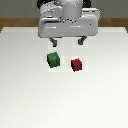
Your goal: Place the red cube on top of the green cube.
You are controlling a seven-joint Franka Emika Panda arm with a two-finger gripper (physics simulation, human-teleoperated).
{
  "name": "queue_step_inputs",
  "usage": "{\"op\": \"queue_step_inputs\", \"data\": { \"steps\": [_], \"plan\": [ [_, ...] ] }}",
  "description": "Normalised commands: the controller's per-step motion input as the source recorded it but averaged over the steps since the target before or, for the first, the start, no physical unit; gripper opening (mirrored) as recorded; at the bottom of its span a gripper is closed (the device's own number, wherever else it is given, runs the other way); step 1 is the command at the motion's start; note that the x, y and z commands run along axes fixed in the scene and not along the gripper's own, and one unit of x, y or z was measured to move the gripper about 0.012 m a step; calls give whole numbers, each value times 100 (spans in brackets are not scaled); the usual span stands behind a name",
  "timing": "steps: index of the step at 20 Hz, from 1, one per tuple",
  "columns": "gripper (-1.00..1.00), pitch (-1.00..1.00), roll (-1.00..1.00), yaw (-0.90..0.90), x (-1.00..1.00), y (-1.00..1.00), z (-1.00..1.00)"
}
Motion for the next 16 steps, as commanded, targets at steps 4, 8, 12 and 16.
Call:
{"op": "queue_step_inputs", "data": {
  "steps": [4,8,12,16],
  "plan": [
    [100,0,0,68,0,0,0],
    [100,0,0,0,0,25,0],
    [100,0,0,0,-25,25,0],
    [100,0,0,0,-50,0,0]
  ]
}}
